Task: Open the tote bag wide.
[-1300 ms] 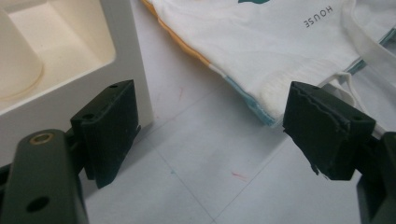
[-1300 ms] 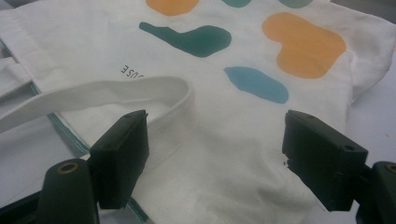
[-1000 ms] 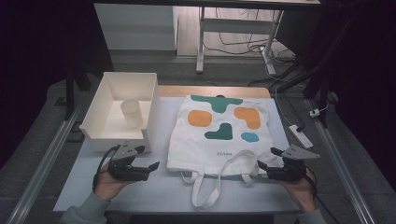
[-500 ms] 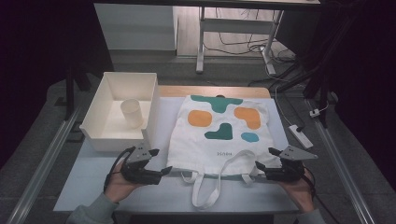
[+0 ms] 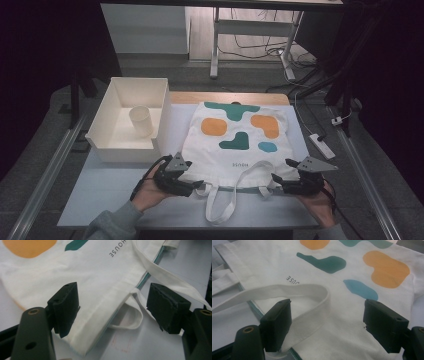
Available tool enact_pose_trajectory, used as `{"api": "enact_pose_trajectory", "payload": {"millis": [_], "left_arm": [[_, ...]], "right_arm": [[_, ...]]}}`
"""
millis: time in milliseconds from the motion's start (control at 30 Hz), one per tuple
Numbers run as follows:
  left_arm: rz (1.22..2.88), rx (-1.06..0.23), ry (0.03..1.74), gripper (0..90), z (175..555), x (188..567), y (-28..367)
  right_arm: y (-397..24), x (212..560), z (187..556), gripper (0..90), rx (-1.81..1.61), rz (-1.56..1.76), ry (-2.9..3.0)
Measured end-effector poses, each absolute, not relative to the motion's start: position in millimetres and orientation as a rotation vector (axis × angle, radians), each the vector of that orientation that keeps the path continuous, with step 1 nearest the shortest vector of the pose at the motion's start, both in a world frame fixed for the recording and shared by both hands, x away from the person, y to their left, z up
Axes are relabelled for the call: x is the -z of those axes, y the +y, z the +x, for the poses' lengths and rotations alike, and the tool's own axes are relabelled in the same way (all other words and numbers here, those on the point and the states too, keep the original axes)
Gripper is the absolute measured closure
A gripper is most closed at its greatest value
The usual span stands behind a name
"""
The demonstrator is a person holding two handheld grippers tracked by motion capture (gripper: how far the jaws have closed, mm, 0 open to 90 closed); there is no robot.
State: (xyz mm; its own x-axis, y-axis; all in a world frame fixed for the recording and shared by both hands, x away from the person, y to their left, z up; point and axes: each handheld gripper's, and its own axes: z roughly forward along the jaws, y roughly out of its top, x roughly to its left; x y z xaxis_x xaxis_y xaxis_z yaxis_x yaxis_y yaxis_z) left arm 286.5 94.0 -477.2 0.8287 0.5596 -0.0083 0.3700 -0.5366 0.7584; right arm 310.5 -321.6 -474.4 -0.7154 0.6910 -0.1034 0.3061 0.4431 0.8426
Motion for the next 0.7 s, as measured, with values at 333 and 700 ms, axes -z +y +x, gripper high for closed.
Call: {"api": "enact_pose_trajectory", "payload": {"millis": [333, 700], "left_arm": [[2.300, -0.264, 0.617, 31.0, 310, 489, 62], [2.387, -0.226, 0.598, 37.6, 318, 505, 54]], "right_arm": [[-320, 476, 311, 23.1, -1.194, 0.842, 2.268], [-319, 478, 310, 23.1, -1.188, 0.842, 2.280]]}}
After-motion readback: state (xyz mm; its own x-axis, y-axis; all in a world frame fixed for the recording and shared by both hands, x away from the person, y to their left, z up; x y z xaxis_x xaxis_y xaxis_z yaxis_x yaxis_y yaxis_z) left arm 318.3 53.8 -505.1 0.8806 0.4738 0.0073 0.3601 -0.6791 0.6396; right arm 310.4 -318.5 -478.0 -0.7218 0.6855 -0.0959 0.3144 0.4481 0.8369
